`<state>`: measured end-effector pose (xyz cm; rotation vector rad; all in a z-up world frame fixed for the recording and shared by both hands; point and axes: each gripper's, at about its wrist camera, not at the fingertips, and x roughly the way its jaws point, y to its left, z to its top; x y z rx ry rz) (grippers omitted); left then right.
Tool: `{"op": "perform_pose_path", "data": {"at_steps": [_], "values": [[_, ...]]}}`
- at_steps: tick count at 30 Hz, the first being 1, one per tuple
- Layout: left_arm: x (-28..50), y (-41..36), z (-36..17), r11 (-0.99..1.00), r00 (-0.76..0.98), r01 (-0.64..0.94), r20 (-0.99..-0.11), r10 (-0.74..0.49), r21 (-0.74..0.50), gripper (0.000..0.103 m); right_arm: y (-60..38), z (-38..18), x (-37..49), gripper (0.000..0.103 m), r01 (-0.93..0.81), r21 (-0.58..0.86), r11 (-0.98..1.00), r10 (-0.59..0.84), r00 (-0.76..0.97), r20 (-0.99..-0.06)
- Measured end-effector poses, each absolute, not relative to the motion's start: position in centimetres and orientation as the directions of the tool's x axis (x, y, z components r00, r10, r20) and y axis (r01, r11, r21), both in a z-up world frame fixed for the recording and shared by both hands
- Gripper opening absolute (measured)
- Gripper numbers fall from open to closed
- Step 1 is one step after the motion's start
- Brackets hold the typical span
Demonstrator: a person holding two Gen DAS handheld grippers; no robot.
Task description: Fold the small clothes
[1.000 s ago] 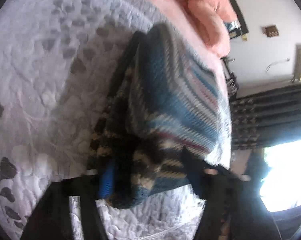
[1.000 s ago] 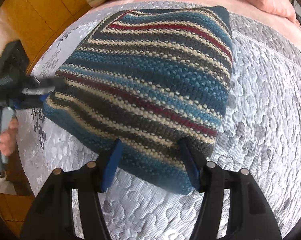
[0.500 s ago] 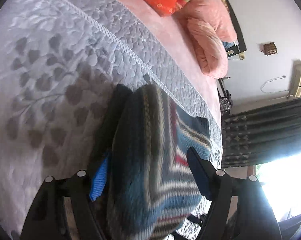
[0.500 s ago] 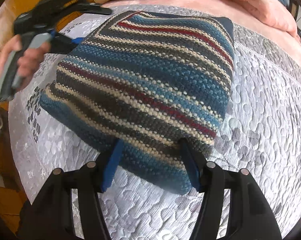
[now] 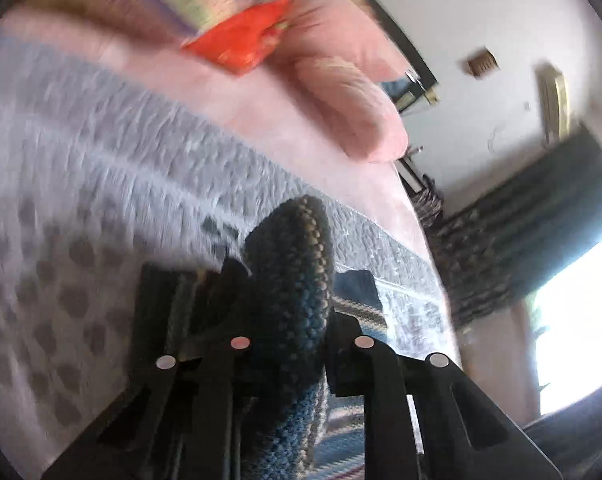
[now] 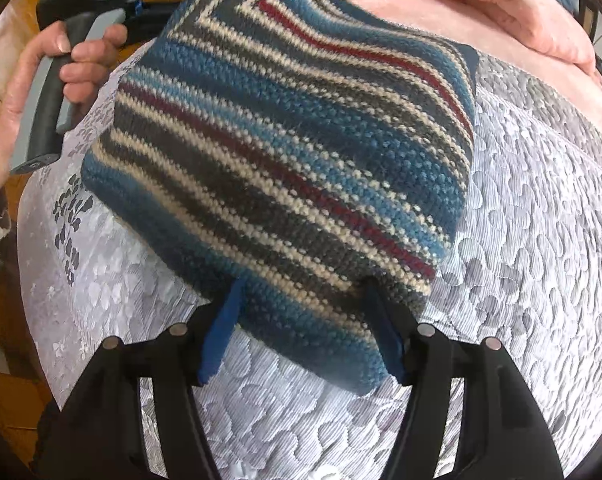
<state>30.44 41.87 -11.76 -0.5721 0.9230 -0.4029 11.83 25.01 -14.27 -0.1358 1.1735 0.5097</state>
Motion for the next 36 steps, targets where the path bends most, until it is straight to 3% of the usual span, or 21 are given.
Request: {"op": "perform_pose_path", "data": {"at_steps": [4, 7, 11, 14, 16, 21, 26, 29, 30, 31, 34, 36], "values": [[32.4, 43.4, -16.4, 0.825, 0.428, -0.11, -0.776, -0.463, -0.554, 0.017, 25.0, -14.4, 11.9, 0.064, -0.449, 0.173, 0.876, 0.323, 0.281, -0.904], [32.0, 44.9, -18.0, 0.77, 0.438, -0.156, -0.743, -0.507, -0.618, 0.018, 24.6, -14.3, 12.1, 0.064, -0.445, 0.201, 0.873, 0.344, 0.269, -0.9], [30.8, 44.8, -17.3, 0.775, 0.442, -0.151, -0.743, -0.502, -0.614, 0.02, 23.1, -13.7, 12.6, 0.062, -0.415, 0.282, 0.865, 0.403, 0.238, -0.884], [28.8, 45.0, -15.7, 0.773, 0.429, -0.153, -0.746, -0.51, -0.616, 0.034, 21.0, -12.9, 13.0, 0.062, -0.363, 0.382, 0.85, 0.477, 0.222, -0.851], [26.7, 45.5, -14.9, 0.771, 0.424, -0.147, -0.743, -0.517, -0.62, 0.053, 19.8, -12.7, 13.2, 0.063, -0.329, 0.421, 0.845, 0.502, 0.217, -0.837], [20.3, 45.0, -13.4, 0.782, 0.381, -0.116, -0.755, -0.534, -0.612, 0.059, 17.6, -13.0, 13.4, 0.067, -0.254, 0.494, 0.831, 0.545, 0.198, -0.815], [16.5, 43.9, -14.7, 0.787, 0.352, -0.134, -0.771, -0.53, -0.602, 0.06, 18.8, -13.9, 13.1, 0.073, -0.236, 0.466, 0.853, 0.51, 0.179, -0.841], [15.9, 43.8, -15.8, 0.786, 0.357, -0.144, -0.773, -0.525, -0.601, 0.05, 19.9, -14.2, 13.0, 0.073, -0.237, 0.442, 0.865, 0.485, 0.167, -0.859], [15.9, 43.9, -16.1, 0.783, 0.354, -0.152, -0.773, -0.527, -0.603, 0.03, 20.1, -14.3, 12.9, 0.071, -0.238, 0.437, 0.867, 0.479, 0.163, -0.863], [15.8, 44.1, -16.4, 0.777, 0.345, -0.164, -0.773, -0.533, -0.608, 0.02, 20.3, -14.3, 13.1, 0.056, -0.244, 0.43, 0.869, 0.474, 0.159, -0.866], [14.8, 45.0, -16.3, 0.75, 0.361, -0.176, -0.751, -0.554, -0.638, 0.017, 20.7, -14.2, 13.2, 0.024, -0.254, 0.38, 0.889, 0.424, 0.147, -0.894], [14.2, 45.4, -16.5, 0.747, 0.365, -0.174, -0.746, -0.556, -0.642, 0.017, 20.3, -14.4, 13.1, 0.016, -0.242, 0.37, 0.897, 0.409, 0.136, -0.902]]}}
